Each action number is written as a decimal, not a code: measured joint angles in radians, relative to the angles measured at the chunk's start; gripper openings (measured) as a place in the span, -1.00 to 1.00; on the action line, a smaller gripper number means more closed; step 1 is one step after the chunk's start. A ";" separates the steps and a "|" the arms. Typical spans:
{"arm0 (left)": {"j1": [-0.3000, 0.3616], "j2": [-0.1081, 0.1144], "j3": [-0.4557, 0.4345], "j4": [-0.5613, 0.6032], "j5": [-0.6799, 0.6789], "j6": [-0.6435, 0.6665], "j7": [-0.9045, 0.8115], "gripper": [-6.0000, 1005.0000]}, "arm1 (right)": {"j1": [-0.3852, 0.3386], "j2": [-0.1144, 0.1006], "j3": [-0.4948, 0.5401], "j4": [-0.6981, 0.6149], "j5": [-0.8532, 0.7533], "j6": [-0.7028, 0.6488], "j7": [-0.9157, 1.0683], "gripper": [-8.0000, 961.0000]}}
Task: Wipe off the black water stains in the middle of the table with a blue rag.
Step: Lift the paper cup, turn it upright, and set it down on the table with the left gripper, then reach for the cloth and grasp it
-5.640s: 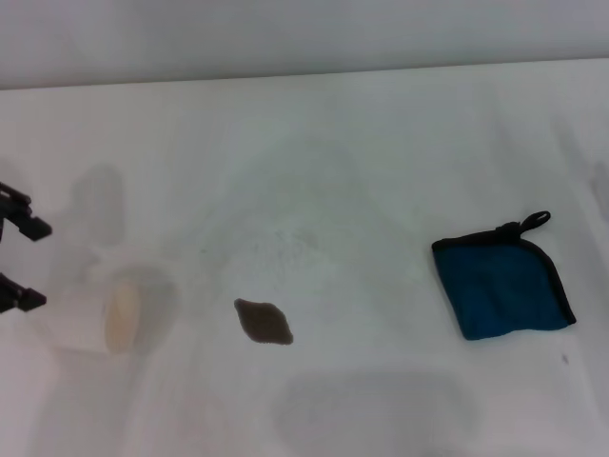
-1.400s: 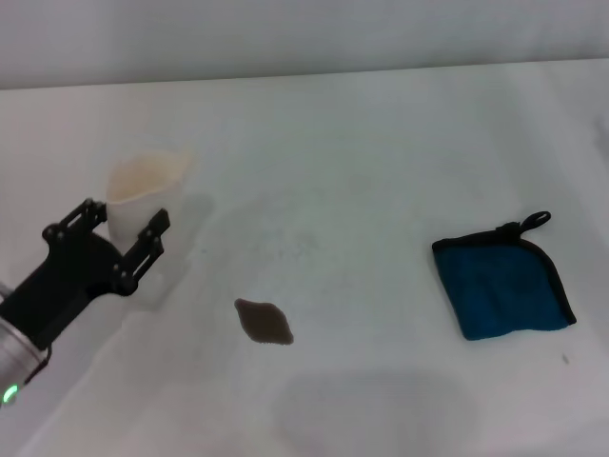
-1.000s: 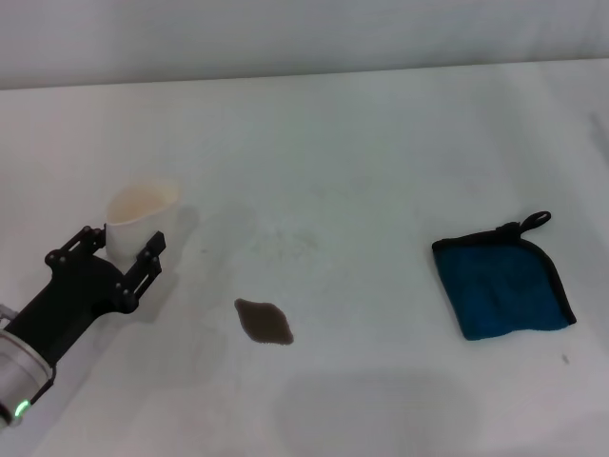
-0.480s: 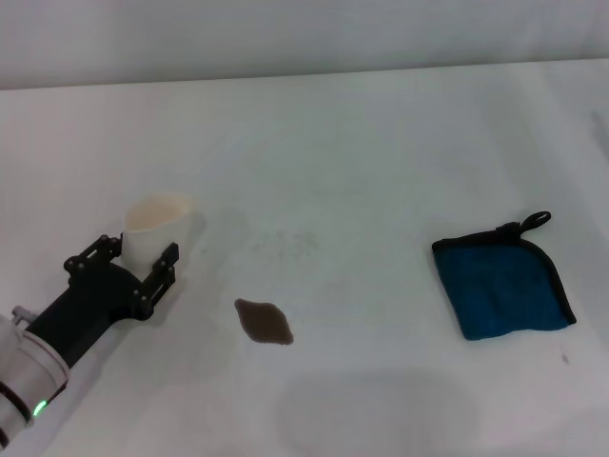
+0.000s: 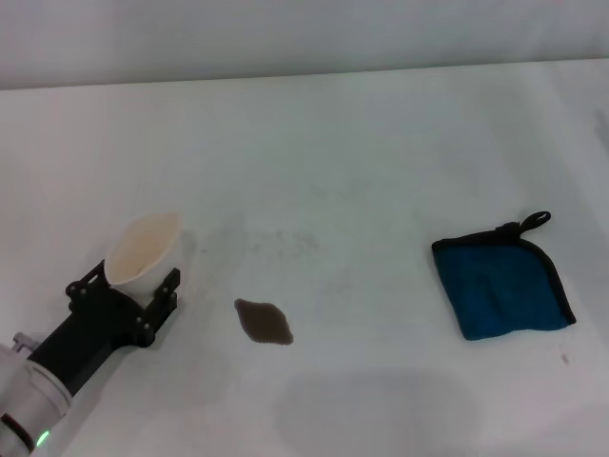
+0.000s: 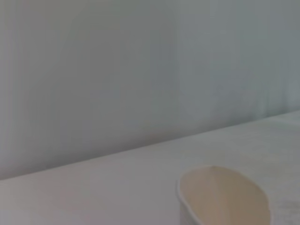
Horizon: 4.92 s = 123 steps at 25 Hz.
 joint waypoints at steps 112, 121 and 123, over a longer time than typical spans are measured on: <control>0.013 0.018 -0.016 -0.343 -0.428 0.581 -0.020 0.75 | 0.361 0.033 -0.873 -0.729 -1.885 0.375 2.510 0.37; 0.013 0.018 -0.017 -0.343 -0.428 0.581 -0.020 0.75 | 0.367 0.036 -0.903 -0.726 -1.886 0.360 2.503 0.35; 0.013 0.018 -0.017 -0.343 -0.428 0.581 -0.019 0.75 | 0.371 0.036 -0.918 -0.726 -1.885 0.358 2.503 0.31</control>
